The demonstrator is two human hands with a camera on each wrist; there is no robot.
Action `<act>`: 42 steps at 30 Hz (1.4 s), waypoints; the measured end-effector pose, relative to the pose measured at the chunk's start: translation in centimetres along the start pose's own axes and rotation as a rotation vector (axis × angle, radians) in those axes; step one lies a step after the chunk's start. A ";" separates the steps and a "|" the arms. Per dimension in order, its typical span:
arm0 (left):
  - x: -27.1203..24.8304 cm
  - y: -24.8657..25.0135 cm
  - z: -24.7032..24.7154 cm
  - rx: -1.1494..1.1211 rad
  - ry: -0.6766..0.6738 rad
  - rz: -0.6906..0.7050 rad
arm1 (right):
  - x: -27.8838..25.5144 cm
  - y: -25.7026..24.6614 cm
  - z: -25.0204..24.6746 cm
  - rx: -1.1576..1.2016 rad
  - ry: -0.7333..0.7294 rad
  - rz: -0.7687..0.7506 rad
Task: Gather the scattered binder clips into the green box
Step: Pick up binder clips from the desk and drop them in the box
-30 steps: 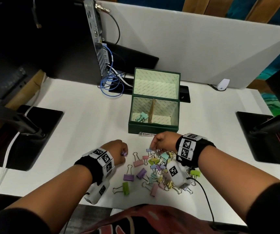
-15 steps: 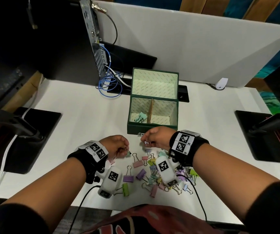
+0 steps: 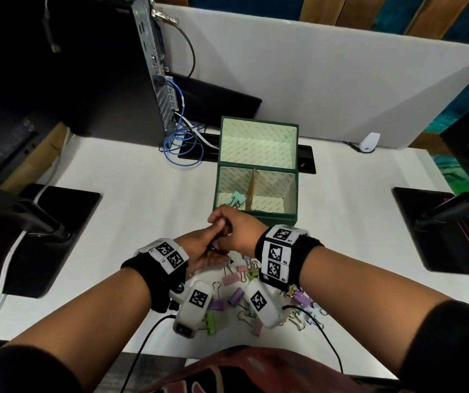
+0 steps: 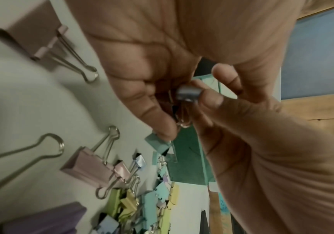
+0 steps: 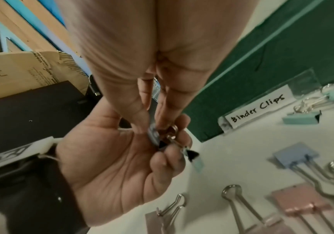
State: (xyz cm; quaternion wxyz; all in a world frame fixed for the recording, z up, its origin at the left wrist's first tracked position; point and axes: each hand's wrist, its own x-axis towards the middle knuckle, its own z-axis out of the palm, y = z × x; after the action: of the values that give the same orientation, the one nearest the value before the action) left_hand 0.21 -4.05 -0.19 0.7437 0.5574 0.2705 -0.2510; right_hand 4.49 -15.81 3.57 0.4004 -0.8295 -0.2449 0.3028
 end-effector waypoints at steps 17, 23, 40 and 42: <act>-0.9 0.6 0.5 0.068 -0.018 0.152 | -1.5 4.3 -1.1 0.653 -0.188 0.323; -1.2 0.5 1.1 0.017 -0.002 0.143 | -1.9 4.3 -1.0 0.693 -0.109 0.317; -1.1 0.4 -1.2 0.214 0.051 -0.016 | -2.2 5.2 -3.5 -0.530 -0.244 0.293; -1.0 0.3 -1.6 0.171 0.062 -0.030 | -2.1 5.3 -2.6 -0.708 -0.312 0.202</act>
State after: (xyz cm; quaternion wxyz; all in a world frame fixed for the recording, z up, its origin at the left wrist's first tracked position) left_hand -0.51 -2.34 0.30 0.6809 0.6221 0.2793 -0.2671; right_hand 5.69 -21.45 1.23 0.0160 -0.8801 -0.3094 0.3598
